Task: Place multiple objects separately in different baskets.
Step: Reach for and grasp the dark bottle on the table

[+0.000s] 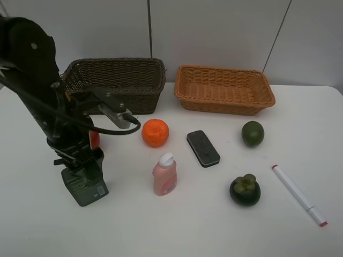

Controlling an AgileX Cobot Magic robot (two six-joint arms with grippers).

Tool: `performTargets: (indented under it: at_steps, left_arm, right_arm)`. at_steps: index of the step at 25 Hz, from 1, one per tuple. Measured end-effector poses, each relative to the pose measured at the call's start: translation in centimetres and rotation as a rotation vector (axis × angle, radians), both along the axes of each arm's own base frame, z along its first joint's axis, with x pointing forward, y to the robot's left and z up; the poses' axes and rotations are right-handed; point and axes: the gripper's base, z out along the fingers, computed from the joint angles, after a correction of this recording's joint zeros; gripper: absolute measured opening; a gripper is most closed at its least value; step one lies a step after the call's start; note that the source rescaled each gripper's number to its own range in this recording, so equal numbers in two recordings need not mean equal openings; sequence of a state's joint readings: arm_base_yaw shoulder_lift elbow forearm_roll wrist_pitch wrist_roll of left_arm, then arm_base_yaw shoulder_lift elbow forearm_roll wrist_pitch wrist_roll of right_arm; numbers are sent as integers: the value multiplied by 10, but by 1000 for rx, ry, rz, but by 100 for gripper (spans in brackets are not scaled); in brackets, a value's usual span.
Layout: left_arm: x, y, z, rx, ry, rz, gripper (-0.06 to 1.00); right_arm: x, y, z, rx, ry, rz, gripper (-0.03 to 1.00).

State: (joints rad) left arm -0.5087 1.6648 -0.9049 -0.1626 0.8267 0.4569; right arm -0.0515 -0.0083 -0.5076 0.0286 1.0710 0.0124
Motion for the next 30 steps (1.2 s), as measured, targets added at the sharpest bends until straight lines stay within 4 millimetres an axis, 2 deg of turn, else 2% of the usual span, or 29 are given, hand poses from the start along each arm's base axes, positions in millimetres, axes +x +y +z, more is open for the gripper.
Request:
performTargets:
  at_steps: [4,7,30]
  left_arm:
    - [-3,-11,-14,40,10,-56,93]
    - [0,-10,-20,77,4,-41,93]
    - [-2,-6,-20,125,26,12,93]
  right_arm:
    - [0,0,0,0,0,0,99]
    - [0,0,0,0,0,0,99]
    - [0,0,0,1,0,1,99]
